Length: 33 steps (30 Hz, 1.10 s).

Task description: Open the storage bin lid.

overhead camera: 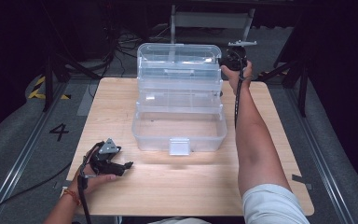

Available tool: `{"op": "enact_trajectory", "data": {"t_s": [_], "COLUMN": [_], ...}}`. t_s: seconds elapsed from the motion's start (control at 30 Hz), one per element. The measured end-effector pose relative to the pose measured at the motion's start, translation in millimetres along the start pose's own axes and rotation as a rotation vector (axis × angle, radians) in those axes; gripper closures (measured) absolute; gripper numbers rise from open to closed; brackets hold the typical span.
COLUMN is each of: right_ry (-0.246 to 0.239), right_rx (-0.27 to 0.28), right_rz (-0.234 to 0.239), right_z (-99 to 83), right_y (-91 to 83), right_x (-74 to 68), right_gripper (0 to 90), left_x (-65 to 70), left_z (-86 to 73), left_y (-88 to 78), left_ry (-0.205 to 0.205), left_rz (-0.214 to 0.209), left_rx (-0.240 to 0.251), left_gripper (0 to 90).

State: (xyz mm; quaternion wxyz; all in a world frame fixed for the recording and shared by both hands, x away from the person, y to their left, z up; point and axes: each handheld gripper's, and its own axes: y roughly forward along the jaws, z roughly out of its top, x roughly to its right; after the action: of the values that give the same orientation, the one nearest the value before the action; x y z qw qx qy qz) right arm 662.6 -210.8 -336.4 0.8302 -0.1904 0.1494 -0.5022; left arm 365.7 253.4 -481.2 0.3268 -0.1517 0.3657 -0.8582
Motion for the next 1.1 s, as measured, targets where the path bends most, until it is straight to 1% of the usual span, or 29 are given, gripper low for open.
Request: {"op": "enact_trajectory", "data": {"t_s": [0.07, 0.1, 0.13, 0.17, 0.2, 0.23, 0.27, 0.33, 0.4, 0.43, 0.47, 0.5, 0.63, 0.73, 0.8, 0.93, 1.0, 1.03, 1.1], "right_ry": [0.020, 0.016, 0.005, -0.002, -0.008, -0.008, -0.029, -0.032, -0.060, -0.075, -0.084, -0.085, -0.073, -0.081, -0.082, -0.090, -0.098, -0.114, -0.125], "right_rx": [-0.004, -0.011, -0.044, -0.051, -0.052, -0.052, -0.060, -0.060, -0.076, -0.089, -0.094, -0.096, -0.092, -0.095, -0.087, -0.089, -0.074, -0.065, -0.050], "right_rz": [0.001, -0.003, -0.007, -0.015, -0.018, -0.018, 0.000, 0.007, 0.016, 0.014, 0.014, 0.012, 0.003, -0.003, -0.006, -0.011, -0.015, -0.017, -0.011], "right_z": [-2.2, -3.0, -4.6, -5.3, -6.2, -6.2, -9.3, -10.1, -11.6, -12.2, -12.7, -13.3, -13.8, -13.6, -12.6, -11.7, -10.3, -9.3, -8.3], "right_y": [2.0, 3.0, 5.6, 6.2, 5.6, 5.6, 5.4, 5.3, 5.2, 5.6, 5.9, 5.8, 3.5, 1.6, -3.7, -8.7, -15.5, -20.0, -27.3], "right_x": [2.0, 2.2, 2.6, 2.9, 2.8, 2.8, 3.1, 3.0, -0.3, -2.4, -3.5, -4.8, -5.7, -5.4, -4.3, -4.4, -5.7, -7.3, -9.5], "right_gripper": [71.8, 70.8, 68.1, 69.4, 73.1, 73.1, 75.9, 76.0, 78.6, 78.4, 78.9, 79.2, 79.1, 77.9, 76.8, 76.3, 76.5, 76.6, 76.7], "left_x": [-0.2, -0.2, -0.3, -0.4, -0.3, -0.3, -0.2, -0.1, -0.3, -0.1, -0.1, 0.2, 0.5, 0.4, 0.2, 0.1, -0.5, -0.6, -1.0], "left_z": [-0.3, -0.3, -0.3, -0.2, -0.3, -0.3, -0.3, -0.3, -0.1, -0.2, -0.3, -0.4, -0.8, -0.8, -0.7, -0.7, -0.6, -0.6, -0.5], "left_y": [-0.5, -0.6, -0.6, -0.6, -0.6, -0.6, -0.5, -0.4, -0.5, -0.5, -0.5, -0.4, -0.5, -0.5, -0.5, -0.7, -1.0, -1.0, -1.1], "left_ry": [0.005, 0.006, 0.006, 0.008, 0.006, 0.006, 0.005, -0.001, 0.005, 0.002, 0.005, 0.000, -0.002, -0.001, -0.001, 0.002, 0.009, 0.010, 0.016], "left_rz": [0.002, 0.002, 0.002, 0.001, 0.002, 0.002, 0.002, -0.001, 0.006, 0.000, 0.002, -0.001, -0.004, -0.003, -0.004, -0.004, -0.003, -0.004, -0.003], "left_rx": [-0.001, -0.002, -0.002, -0.002, -0.002, -0.002, -0.001, 0.000, 0.000, -0.001, -0.002, -0.001, 0.000, 0.000, 0.000, -0.003, -0.005, -0.006, -0.007], "left_gripper": [18.3, 18.4, 18.4, 18.4, 18.4, 18.4, 18.4, 18.3, 18.3, 18.3, 18.2, 18.3, 18.2, 18.2, 18.2, 18.2, 18.2, 18.2, 18.2]}}
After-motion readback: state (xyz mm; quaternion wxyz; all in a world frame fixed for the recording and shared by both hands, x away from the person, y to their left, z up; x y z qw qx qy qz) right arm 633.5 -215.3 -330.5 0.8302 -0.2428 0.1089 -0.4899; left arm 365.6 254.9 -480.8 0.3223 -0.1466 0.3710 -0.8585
